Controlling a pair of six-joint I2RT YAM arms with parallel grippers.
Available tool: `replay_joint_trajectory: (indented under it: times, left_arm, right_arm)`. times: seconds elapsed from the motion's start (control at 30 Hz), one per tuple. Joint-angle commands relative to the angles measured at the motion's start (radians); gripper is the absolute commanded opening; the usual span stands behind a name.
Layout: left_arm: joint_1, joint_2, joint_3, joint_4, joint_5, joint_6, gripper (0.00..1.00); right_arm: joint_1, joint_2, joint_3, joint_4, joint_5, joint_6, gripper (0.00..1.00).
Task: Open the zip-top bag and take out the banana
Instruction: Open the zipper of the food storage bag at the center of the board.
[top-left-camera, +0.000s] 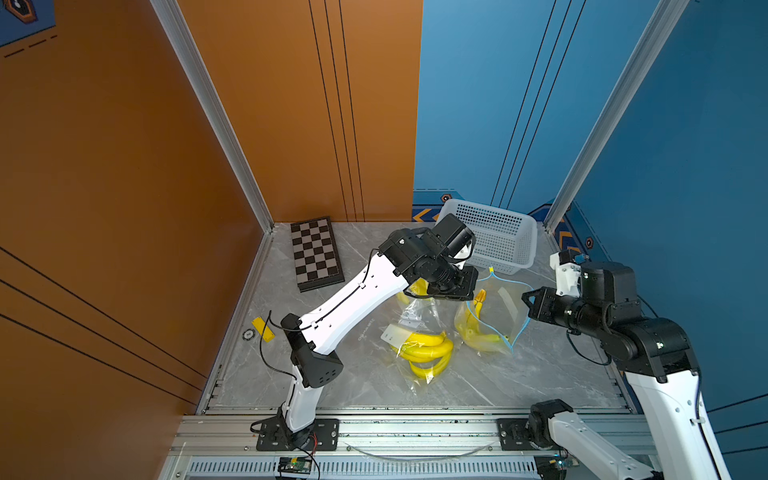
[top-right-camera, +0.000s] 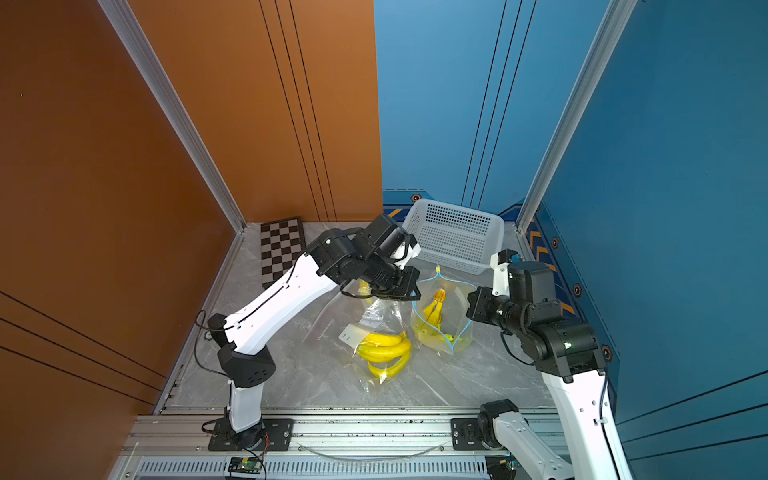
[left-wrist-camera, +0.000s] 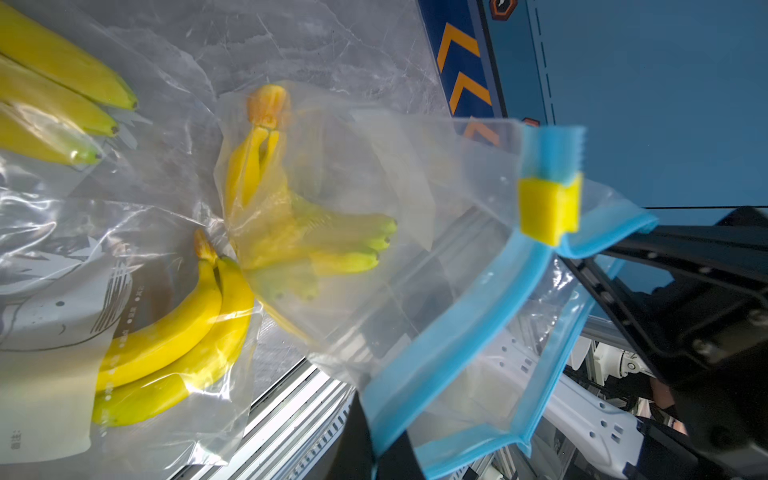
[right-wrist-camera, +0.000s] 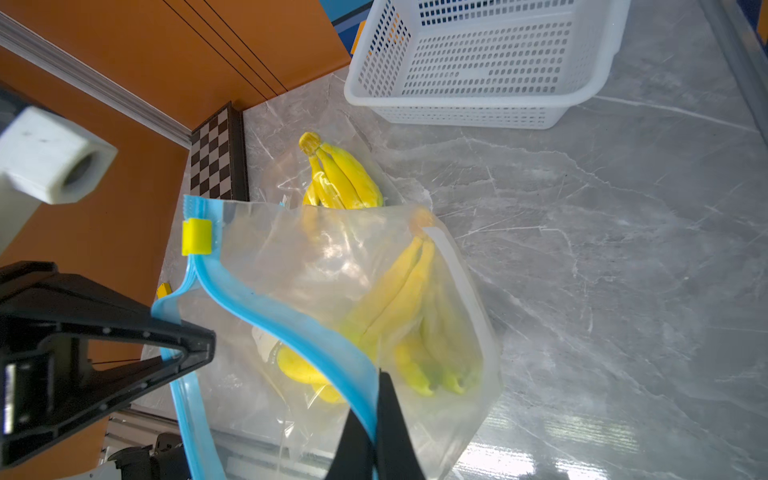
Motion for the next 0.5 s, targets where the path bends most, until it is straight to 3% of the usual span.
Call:
replay_joint_trajectory:
  times: [0.0, 0.23, 0.47]
  left_arm:
    - [0.003, 0.013, 0.061, -0.044, -0.013, 0.032, 0.06]
    - [-0.105, 0.043, -0.009, -0.044, -0.036, 0.054, 0.05]
    - [-0.105, 0.059, 0.049, -0.044, -0.026, 0.032, 0.05]
  right_arm:
    - [-0.015, 0.000, 0.033, 0.021, 0.053, -0.047, 0.00]
    - [-0.052, -0.106, -0.186, 0.014, 0.023, -0.031, 0.00]
    - [-0.061, -0.064, -0.093, -0.106, -0.073, -0.061, 0.00]
